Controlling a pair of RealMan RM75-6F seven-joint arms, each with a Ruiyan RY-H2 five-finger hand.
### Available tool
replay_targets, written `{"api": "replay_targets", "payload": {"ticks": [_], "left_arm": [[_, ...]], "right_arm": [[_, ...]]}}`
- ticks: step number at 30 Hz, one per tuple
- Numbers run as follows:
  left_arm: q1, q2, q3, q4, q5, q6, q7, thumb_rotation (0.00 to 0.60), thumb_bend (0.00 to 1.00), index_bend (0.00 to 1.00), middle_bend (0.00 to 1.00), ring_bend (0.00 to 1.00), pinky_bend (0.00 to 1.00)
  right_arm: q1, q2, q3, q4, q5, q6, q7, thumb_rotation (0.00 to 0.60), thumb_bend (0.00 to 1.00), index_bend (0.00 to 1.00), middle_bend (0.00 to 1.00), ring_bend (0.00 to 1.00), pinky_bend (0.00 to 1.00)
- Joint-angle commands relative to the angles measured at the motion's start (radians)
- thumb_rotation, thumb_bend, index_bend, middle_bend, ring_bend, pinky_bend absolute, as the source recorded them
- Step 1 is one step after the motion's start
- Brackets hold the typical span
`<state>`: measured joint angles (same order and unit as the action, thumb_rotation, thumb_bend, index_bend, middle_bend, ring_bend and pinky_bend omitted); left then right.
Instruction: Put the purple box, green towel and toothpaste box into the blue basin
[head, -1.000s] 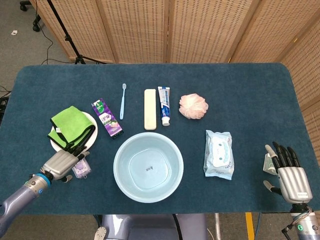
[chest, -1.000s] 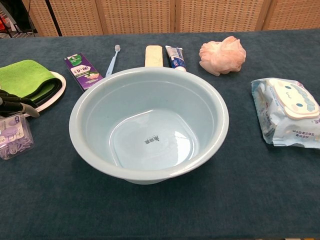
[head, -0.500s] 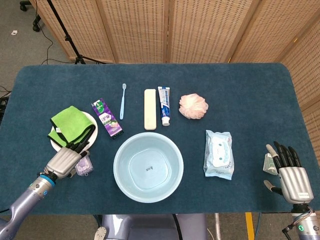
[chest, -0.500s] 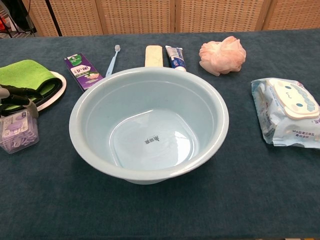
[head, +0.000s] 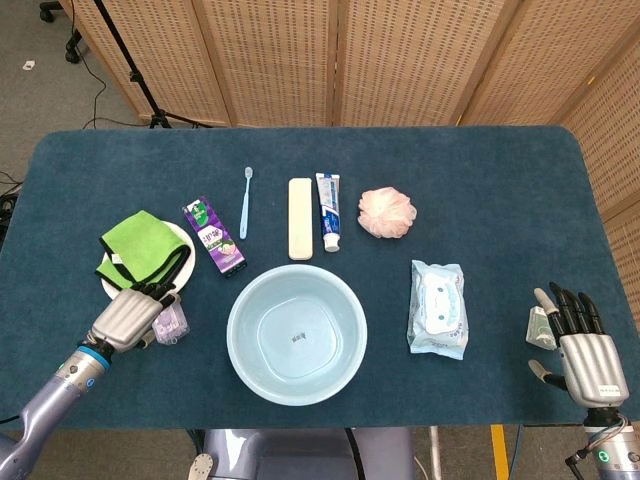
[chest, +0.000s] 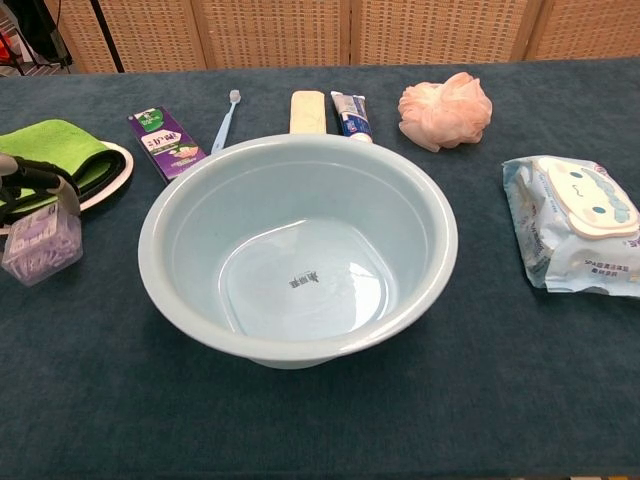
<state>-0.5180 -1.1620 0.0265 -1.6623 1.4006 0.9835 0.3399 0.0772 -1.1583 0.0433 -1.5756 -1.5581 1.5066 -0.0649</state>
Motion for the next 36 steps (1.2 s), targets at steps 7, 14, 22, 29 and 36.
{"api": "replay_targets", "payload": {"ticks": [7, 14, 22, 29, 36], "left_arm": [[-0.019, 0.077, -0.080, -0.070, -0.031, 0.050, -0.035, 0.600, 0.36, 0.53, 0.24, 0.25, 0.30], [-0.024, 0.095, -0.129, -0.092, -0.051, 0.098, -0.041, 0.600, 0.36, 0.53, 0.24, 0.25, 0.30], [-0.028, -0.019, -0.159, -0.066, 0.028, 0.201, -0.076, 0.600, 0.35, 0.54, 0.24, 0.25, 0.30], [-0.073, -0.098, -0.194, -0.106, 0.023, 0.191, -0.034, 0.600, 0.35, 0.54, 0.24, 0.25, 0.30], [-0.113, -0.174, -0.226, -0.124, -0.015, 0.177, 0.000, 0.600, 0.34, 0.54, 0.24, 0.25, 0.30]], "right_arm": [[-0.005, -0.001, 0.005, 0.000, 0.005, 0.009, 0.001, 0.600, 0.06, 0.00, 0.00, 0.00, 0.00], [-0.006, 0.001, 0.003, -0.003, 0.002, 0.010, 0.002, 0.600, 0.07, 0.00, 0.00, 0.00, 0.00], [-0.008, 0.002, 0.003, -0.008, 0.006, 0.009, 0.000, 0.600, 0.07, 0.00, 0.00, 0.00, 0.00], [-0.008, 0.005, 0.006, -0.006, 0.009, 0.008, 0.009, 0.600, 0.06, 0.00, 0.00, 0.00, 0.00], [-0.008, 0.005, 0.007, -0.001, 0.011, 0.006, 0.019, 0.600, 0.06, 0.00, 0.00, 0.00, 0.00]]}}
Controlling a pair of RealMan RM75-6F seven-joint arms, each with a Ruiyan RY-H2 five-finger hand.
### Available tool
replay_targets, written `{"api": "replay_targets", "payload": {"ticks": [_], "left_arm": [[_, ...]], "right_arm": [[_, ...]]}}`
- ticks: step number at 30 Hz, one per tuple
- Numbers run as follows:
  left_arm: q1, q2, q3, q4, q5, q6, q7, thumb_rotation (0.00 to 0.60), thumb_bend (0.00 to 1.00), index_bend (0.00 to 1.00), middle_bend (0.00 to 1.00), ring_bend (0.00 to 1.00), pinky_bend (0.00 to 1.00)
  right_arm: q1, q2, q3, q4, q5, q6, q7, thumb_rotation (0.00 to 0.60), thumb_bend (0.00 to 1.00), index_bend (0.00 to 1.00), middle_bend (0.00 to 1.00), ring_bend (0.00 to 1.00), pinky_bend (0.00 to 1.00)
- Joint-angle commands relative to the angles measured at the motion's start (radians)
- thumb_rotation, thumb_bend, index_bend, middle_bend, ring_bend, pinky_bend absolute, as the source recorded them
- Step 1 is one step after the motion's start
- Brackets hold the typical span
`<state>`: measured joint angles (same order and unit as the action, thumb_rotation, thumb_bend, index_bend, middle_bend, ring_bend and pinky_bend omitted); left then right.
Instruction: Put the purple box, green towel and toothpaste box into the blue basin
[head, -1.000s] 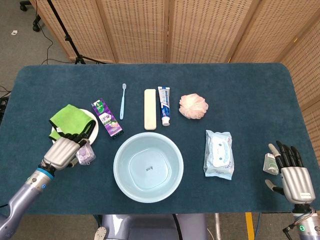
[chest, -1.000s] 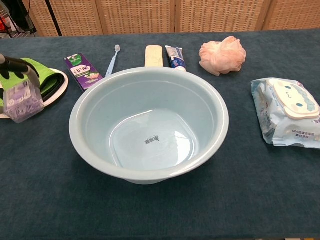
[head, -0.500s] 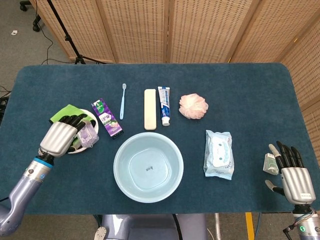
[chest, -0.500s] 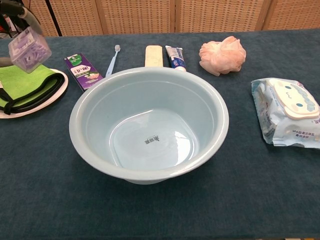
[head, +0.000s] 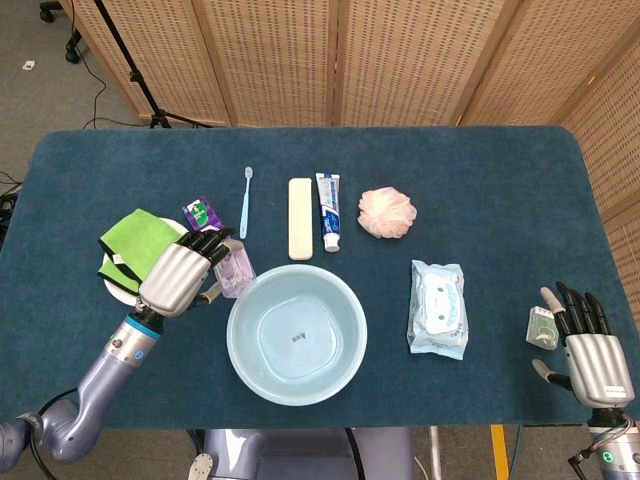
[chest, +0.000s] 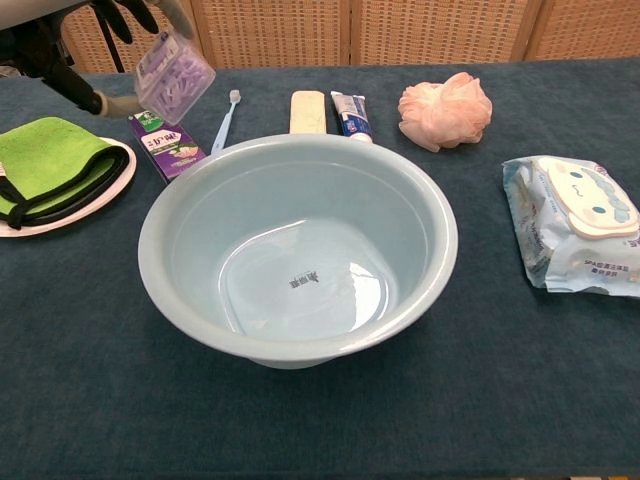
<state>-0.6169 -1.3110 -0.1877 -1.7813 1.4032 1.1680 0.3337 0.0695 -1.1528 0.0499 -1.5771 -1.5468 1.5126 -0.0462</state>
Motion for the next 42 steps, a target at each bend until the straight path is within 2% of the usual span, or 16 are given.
{"api": "replay_targets", "payload": {"ticks": [1, 13, 16, 19, 21, 24, 26, 33, 42], "left_arm": [[-0.019, -0.034, -0.013, -0.007, -0.022, -0.011, 0.005, 0.600, 0.34, 0.54, 0.24, 0.24, 0.30], [-0.054, -0.107, 0.029, -0.034, -0.041, -0.065, 0.056, 0.600, 0.32, 0.53, 0.24, 0.24, 0.30], [-0.064, -0.117, 0.047, -0.048, -0.068, -0.097, 0.086, 0.600, 0.31, 0.52, 0.18, 0.21, 0.30], [-0.072, -0.110, 0.052, -0.063, -0.096, -0.122, 0.101, 0.600, 0.29, 0.36, 0.05, 0.07, 0.26], [-0.080, -0.095, 0.054, -0.077, -0.122, -0.146, 0.104, 0.600, 0.28, 0.18, 0.00, 0.00, 0.16], [-0.084, -0.081, 0.054, -0.086, -0.132, -0.153, 0.103, 0.600, 0.26, 0.04, 0.00, 0.00, 0.11], [-0.086, -0.070, 0.057, -0.089, -0.144, -0.160, 0.102, 0.600, 0.26, 0.00, 0.00, 0.00, 0.11], [-0.080, -0.048, 0.062, -0.089, -0.152, -0.151, 0.079, 0.600, 0.25, 0.00, 0.00, 0.00, 0.10], [-0.004, 0.061, 0.108, -0.075, -0.159, -0.116, -0.025, 0.600, 0.25, 0.00, 0.00, 0.00, 0.03]], "right_arm": [[0.000, 0.000, 0.000, 0.000, -0.001, 0.001, 0.001, 0.600, 0.06, 0.00, 0.00, 0.00, 0.00], [-0.001, 0.004, 0.004, 0.002, 0.000, 0.005, 0.017, 0.600, 0.06, 0.00, 0.00, 0.00, 0.00], [-0.002, 0.005, 0.004, 0.002, 0.000, 0.006, 0.019, 0.600, 0.05, 0.00, 0.00, 0.00, 0.00], [-0.002, 0.005, 0.004, 0.002, -0.001, 0.008, 0.021, 0.600, 0.05, 0.00, 0.00, 0.00, 0.00], [-0.003, 0.005, 0.005, 0.003, 0.000, 0.008, 0.024, 0.600, 0.06, 0.00, 0.00, 0.00, 0.00], [-0.003, 0.005, 0.006, 0.004, 0.000, 0.009, 0.025, 0.600, 0.06, 0.00, 0.00, 0.00, 0.00], [-0.003, 0.005, 0.006, 0.004, 0.000, 0.009, 0.025, 0.600, 0.06, 0.00, 0.00, 0.00, 0.00], [-0.003, 0.006, 0.006, 0.001, 0.000, 0.010, 0.023, 0.600, 0.05, 0.00, 0.00, 0.00, 0.00], [-0.003, 0.006, 0.008, 0.001, 0.004, 0.008, 0.022, 0.600, 0.06, 0.00, 0.00, 0.00, 0.00]]}}
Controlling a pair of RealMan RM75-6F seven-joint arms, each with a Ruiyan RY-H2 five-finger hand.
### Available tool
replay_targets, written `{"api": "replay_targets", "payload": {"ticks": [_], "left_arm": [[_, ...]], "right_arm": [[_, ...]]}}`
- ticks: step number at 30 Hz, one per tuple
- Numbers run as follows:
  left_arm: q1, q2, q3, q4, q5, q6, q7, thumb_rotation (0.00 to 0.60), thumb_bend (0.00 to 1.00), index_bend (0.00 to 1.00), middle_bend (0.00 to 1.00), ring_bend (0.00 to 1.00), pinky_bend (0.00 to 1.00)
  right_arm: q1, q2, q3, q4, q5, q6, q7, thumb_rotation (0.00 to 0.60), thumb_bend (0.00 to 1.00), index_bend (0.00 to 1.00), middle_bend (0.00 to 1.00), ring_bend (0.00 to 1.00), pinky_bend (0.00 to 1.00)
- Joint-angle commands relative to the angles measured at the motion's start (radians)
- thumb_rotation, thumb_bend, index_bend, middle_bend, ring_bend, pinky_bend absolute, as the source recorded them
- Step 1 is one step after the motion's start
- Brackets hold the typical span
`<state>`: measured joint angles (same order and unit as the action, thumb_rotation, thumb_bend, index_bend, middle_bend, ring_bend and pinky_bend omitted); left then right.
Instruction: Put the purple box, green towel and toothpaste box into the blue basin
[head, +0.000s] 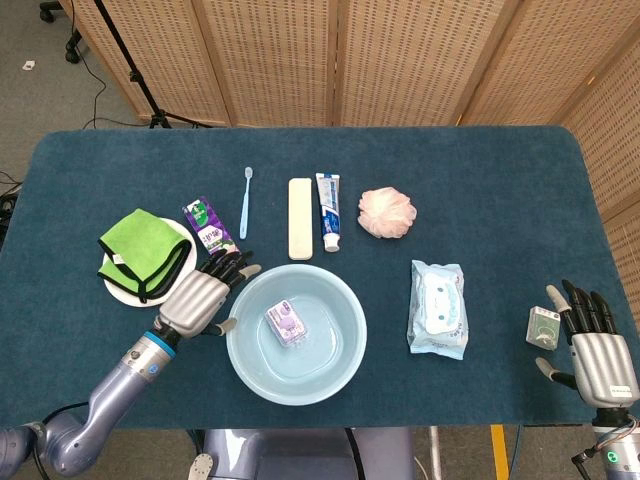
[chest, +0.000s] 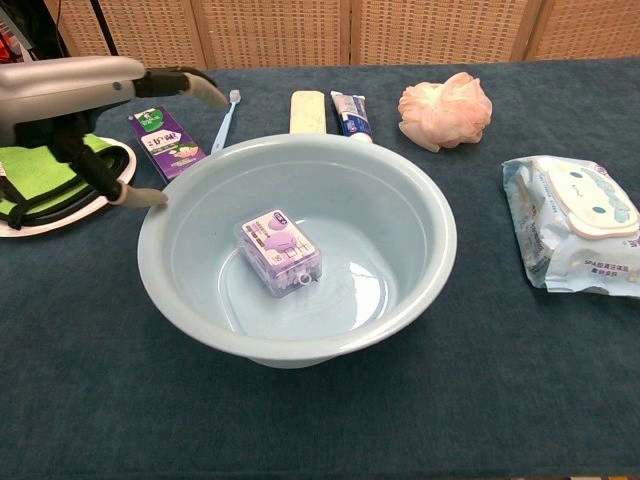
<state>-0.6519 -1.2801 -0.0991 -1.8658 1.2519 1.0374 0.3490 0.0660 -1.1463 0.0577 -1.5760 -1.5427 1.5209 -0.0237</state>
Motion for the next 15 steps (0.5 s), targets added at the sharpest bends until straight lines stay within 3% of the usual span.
{"api": "replay_targets", "payload": {"ticks": [1, 7, 10, 15], "left_arm": [[0.044, 0.040, 0.025, 0.018, -0.003, 0.022, -0.066, 0.600, 0.25, 0.00, 0.00, 0.00, 0.03], [0.146, 0.083, 0.059, 0.090, 0.068, 0.124, -0.240, 0.600, 0.25, 0.00, 0.00, 0.00, 0.03], [0.203, 0.103, 0.081, 0.122, 0.110, 0.200, -0.272, 0.600, 0.25, 0.00, 0.00, 0.00, 0.03], [0.250, 0.170, 0.112, 0.114, 0.111, 0.221, -0.246, 0.600, 0.25, 0.00, 0.00, 0.00, 0.03]], "right_arm": [[0.000, -0.001, 0.000, -0.001, -0.001, 0.000, -0.002, 0.600, 0.06, 0.00, 0.00, 0.00, 0.00], [0.002, -0.005, -0.003, -0.003, -0.002, -0.005, -0.017, 0.600, 0.06, 0.00, 0.00, 0.00, 0.00], [0.003, -0.009, -0.005, -0.004, -0.003, -0.010, -0.028, 0.600, 0.05, 0.00, 0.00, 0.00, 0.00], [0.003, -0.011, -0.009, -0.007, -0.006, -0.011, -0.041, 0.600, 0.06, 0.00, 0.00, 0.00, 0.00]]}}
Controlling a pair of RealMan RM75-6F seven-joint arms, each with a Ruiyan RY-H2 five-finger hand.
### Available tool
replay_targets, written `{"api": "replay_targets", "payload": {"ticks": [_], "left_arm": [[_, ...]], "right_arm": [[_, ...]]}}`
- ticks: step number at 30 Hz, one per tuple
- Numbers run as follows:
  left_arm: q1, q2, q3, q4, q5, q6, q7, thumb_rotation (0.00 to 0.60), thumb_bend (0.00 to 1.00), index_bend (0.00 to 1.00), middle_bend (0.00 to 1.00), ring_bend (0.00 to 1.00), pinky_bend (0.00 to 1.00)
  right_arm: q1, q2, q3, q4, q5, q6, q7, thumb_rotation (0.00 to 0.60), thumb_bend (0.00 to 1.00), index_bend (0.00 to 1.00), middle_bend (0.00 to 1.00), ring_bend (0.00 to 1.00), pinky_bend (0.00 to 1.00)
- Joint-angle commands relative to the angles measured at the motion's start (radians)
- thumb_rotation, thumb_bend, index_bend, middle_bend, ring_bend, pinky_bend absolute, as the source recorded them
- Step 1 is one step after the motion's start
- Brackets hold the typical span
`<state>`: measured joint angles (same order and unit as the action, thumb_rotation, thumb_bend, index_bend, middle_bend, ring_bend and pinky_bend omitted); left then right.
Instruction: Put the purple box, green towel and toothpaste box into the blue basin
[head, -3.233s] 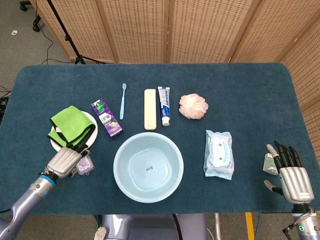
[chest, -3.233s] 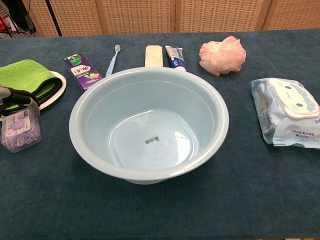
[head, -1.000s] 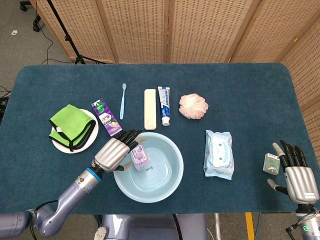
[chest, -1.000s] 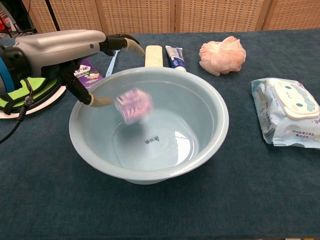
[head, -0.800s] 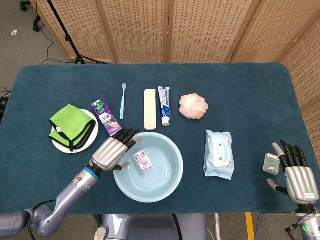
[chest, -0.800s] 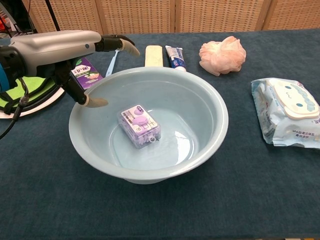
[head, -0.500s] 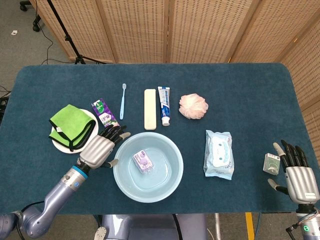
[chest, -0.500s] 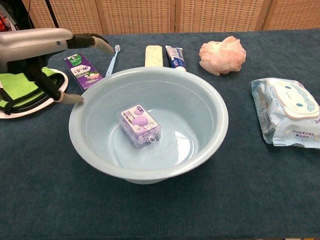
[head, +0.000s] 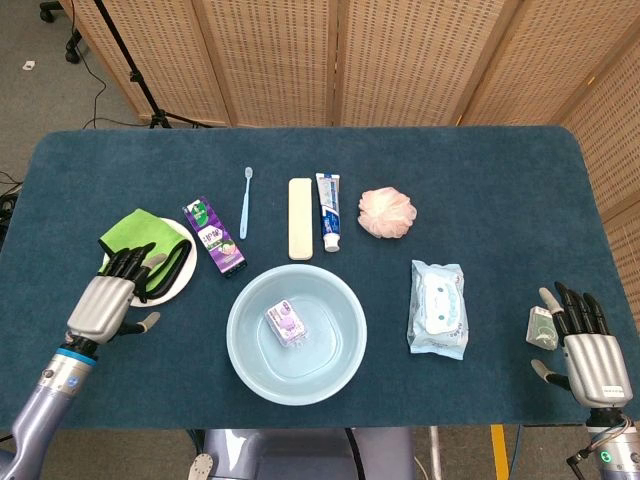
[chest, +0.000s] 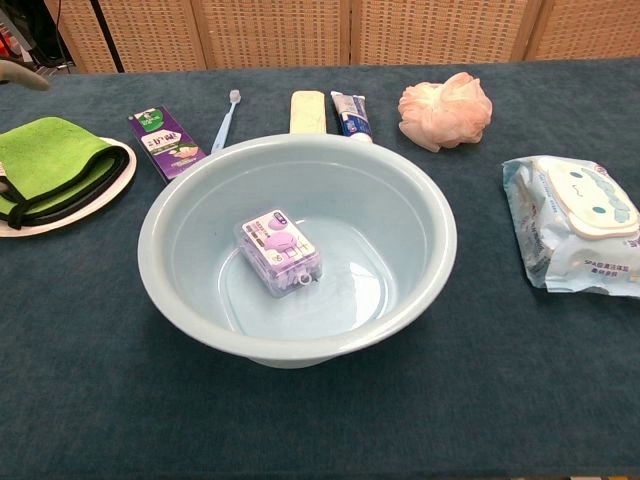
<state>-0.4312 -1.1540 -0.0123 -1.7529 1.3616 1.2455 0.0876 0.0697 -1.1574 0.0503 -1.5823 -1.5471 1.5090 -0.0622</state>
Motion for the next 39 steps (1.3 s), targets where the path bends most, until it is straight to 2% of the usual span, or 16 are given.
{"api": "replay_targets", "payload": {"ticks": [1, 5, 7, 14, 21, 25, 32, 39], "left_arm": [[0.035, 0.057, 0.031, -0.004, 0.002, 0.013, 0.024, 0.600, 0.25, 0.00, 0.00, 0.00, 0.03], [0.069, 0.111, 0.058, -0.008, 0.000, 0.024, 0.082, 0.600, 0.26, 0.00, 0.00, 0.00, 0.03], [0.092, 0.119, 0.059, -0.015, -0.002, 0.047, 0.068, 0.600, 0.26, 0.00, 0.00, 0.00, 0.03], [0.185, 0.068, 0.070, -0.004, 0.008, 0.139, 0.012, 0.600, 0.27, 0.00, 0.00, 0.00, 0.03], [0.215, 0.018, 0.051, 0.058, -0.018, 0.146, 0.015, 0.600, 0.28, 0.00, 0.00, 0.00, 0.03], [0.204, 0.021, 0.023, 0.071, -0.035, 0.126, 0.018, 0.600, 0.28, 0.00, 0.00, 0.00, 0.03], [0.137, 0.097, -0.031, 0.021, -0.079, 0.016, 0.019, 0.600, 0.28, 0.00, 0.00, 0.00, 0.03], [0.010, 0.174, -0.104, 0.013, -0.230, -0.202, 0.047, 0.600, 0.28, 0.00, 0.00, 0.00, 0.03]], "right_arm": [[-0.001, 0.000, -0.001, -0.003, -0.002, 0.002, -0.005, 0.600, 0.07, 0.00, 0.00, 0.00, 0.00], [-0.004, 0.002, 0.000, -0.007, -0.003, 0.010, -0.008, 0.600, 0.08, 0.00, 0.00, 0.00, 0.00], [-0.003, 0.002, -0.001, -0.008, -0.003, 0.008, -0.011, 0.600, 0.07, 0.00, 0.00, 0.00, 0.00], [-0.004, 0.001, -0.007, -0.016, -0.013, 0.008, -0.024, 0.600, 0.08, 0.00, 0.00, 0.00, 0.00], [-0.001, 0.000, -0.011, -0.013, -0.013, -0.004, -0.026, 0.600, 0.08, 0.00, 0.00, 0.00, 0.00], [0.000, -0.003, -0.011, -0.014, -0.011, -0.007, -0.034, 0.600, 0.08, 0.00, 0.00, 0.00, 0.00], [0.001, -0.003, -0.014, -0.017, -0.012, -0.011, -0.037, 0.600, 0.08, 0.00, 0.00, 0.00, 0.00], [0.001, 0.002, -0.013, -0.020, -0.007, -0.015, -0.031, 0.600, 0.08, 0.00, 0.00, 0.00, 0.00]]}}
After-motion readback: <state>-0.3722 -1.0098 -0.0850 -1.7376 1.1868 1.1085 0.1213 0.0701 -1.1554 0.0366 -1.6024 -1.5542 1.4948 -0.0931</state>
